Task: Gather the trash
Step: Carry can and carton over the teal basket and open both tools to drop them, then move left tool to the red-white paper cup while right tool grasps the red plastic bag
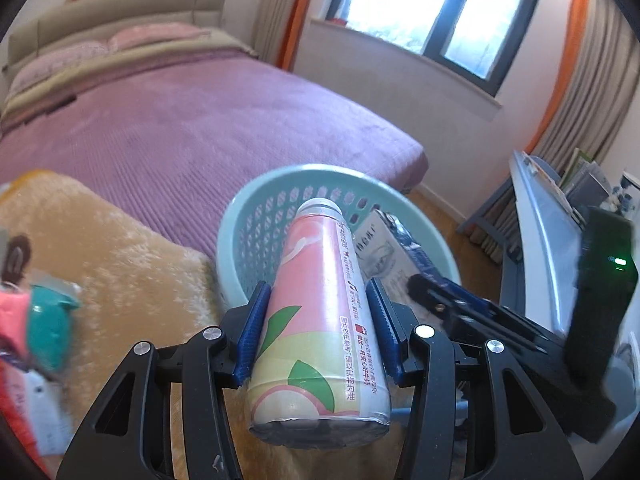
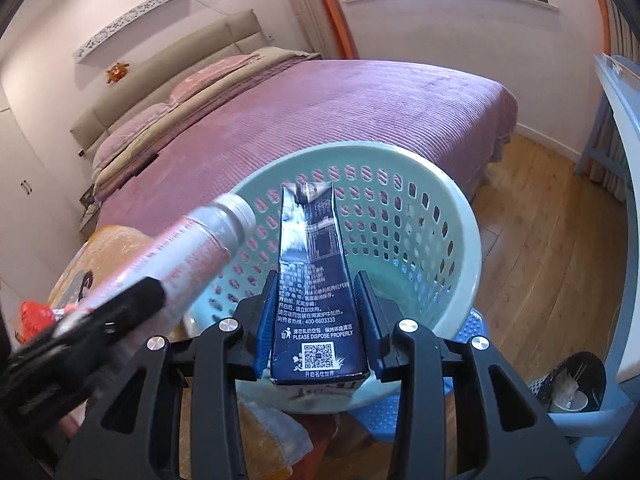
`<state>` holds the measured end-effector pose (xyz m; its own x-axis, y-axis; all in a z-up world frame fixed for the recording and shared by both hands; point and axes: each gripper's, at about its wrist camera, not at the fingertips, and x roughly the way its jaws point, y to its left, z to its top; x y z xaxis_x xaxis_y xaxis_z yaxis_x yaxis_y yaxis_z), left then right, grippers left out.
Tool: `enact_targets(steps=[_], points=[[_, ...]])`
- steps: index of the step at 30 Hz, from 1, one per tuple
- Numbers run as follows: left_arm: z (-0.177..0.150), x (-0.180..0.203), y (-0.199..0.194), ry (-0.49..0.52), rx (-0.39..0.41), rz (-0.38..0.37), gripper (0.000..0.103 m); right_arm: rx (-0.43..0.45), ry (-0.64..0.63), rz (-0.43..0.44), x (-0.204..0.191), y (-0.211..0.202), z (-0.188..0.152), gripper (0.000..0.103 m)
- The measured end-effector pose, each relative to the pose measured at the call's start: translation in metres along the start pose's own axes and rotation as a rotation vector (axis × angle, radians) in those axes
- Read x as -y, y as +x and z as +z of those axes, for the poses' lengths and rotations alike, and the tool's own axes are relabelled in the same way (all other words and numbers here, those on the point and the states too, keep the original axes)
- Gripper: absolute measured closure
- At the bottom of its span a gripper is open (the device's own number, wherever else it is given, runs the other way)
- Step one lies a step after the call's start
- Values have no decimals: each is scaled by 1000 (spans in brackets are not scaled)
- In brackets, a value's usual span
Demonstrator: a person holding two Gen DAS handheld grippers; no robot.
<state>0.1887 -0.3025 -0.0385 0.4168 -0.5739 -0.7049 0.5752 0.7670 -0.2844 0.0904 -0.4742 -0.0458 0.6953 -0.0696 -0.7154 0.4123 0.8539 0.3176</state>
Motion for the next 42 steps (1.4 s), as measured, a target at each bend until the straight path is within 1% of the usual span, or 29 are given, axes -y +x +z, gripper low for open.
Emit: enact_targets(steps=[5,7,8,9,13,16,17,18,19,20,21,23,25,29,31,32,35,36,38,39,42], points=[[-4,-4,16,-32,-28,-3,55,1,-8,-25,0,9,6,68],[-4,-4,15,-43,-21,-20,44,-3,-15,-28,-1,10,7,68],[-4,-5,11,-51,-12,-23,33,-7,-13,-27,-3,10,6,68],[-4,-6,10,-55,1,-20,31,-9,-12,-21,-3,11,6,67],[-7,-7,-13,-64,36,-41,31,8,-33,-20,-7,9,5,66],[-16,-5,-38,-48,71,-47,31,19,-40,-2,-9,9,6,66],[-18,-4,-46,-40,83,-47,31,31,-43,9,-9,9,7,63],[-20,-1,-54,-30,94,-51,31,47,-47,15,-12,8,7,52],[-22,-1,-61,-19,103,-53,31,63,-52,13,-15,7,8,45],[-28,0,-74,-6,120,-42,31,92,-55,0,-19,6,9,35],[-31,-1,-81,1,130,-36,31,119,-56,-12,-22,5,10,31],[-41,-3,-101,16,152,-27,31,156,-68,-13,-30,9,12,31],[-53,-8,-118,26,165,-6,30,170,-97,-47,-41,19,15,30],[-82,-26,-152,22,170,40,30,181,-185,-185,-64,49,13,23],[-96,-36,-166,2,174,69,30,194,-230,-267,-73,61,10,23],[-101,-41,-171,-7,176,80,30,213,-257,-308,-78,64,9,23],[-120,-62,-190,-63,186,111,30,291,-325,-391,-93,63,8,13],[-124,-68,-192,-75,190,118,30,289,-361,-417,-98,68,7,13],[-131,-78,-203,-104,200,136,30,252,-388,-435,-104,77,6,13],[-135,-83,-208,-116,206,147,30,244,-374,-431,-105,74,3,13],[-144,-94,-221,-136,220,172,30,229,-327,-362,-105,63,-5,13]])
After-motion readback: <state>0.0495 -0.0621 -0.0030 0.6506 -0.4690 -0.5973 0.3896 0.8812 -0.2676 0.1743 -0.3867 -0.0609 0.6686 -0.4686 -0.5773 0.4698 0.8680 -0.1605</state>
